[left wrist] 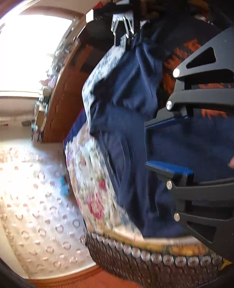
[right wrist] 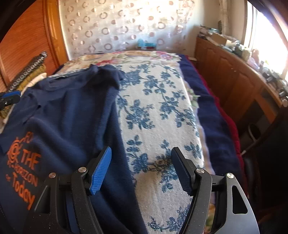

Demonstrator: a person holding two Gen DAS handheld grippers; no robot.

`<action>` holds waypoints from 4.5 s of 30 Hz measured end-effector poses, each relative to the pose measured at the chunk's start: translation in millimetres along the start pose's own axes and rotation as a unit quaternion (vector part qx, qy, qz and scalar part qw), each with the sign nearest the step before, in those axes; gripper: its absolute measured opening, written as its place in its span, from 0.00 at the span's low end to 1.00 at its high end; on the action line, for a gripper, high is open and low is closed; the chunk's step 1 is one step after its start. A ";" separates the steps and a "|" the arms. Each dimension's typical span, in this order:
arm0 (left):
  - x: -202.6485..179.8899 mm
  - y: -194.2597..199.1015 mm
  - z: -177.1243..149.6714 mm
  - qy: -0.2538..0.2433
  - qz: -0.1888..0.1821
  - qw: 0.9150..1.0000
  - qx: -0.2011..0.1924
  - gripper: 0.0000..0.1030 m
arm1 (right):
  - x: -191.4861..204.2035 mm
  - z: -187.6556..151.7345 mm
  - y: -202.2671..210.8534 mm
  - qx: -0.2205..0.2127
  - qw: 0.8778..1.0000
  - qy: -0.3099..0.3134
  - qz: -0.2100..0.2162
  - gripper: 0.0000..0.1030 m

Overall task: Fold small clothes
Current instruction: 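Grasp the shirt shoulder with the left gripper while the right gripper grasps the other shoulder, then lift the navy shirt with both grippers and swing it over toward the hem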

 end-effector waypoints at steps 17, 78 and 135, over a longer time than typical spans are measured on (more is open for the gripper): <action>91.2 -34.9 -23.5 0.079 0.113 0.988 0.065 0.38 | 40.4 91.8 -78.5 0.007 0.996 0.073 0.046 0.80; 70.1 70.9 -16.7 0.106 0.024 0.990 -0.093 0.01 | 49.9 116.7 -59.9 -0.014 0.989 0.081 0.122 0.04; 60.1 137.3 -169.9 0.100 0.039 0.994 0.002 0.38 | 38.9 -51.5 106.7 -0.043 0.997 0.031 0.057 0.73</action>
Point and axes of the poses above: each gripper's, at about its wrist camera, not at the fingertips, and y roughly against the way its jaws point, x to its left, z to its top, the point moved 3 cm from there along -y, roughly the way its jaws point, and after that the axes turned 1 degree about x, right-handed, at the moved point
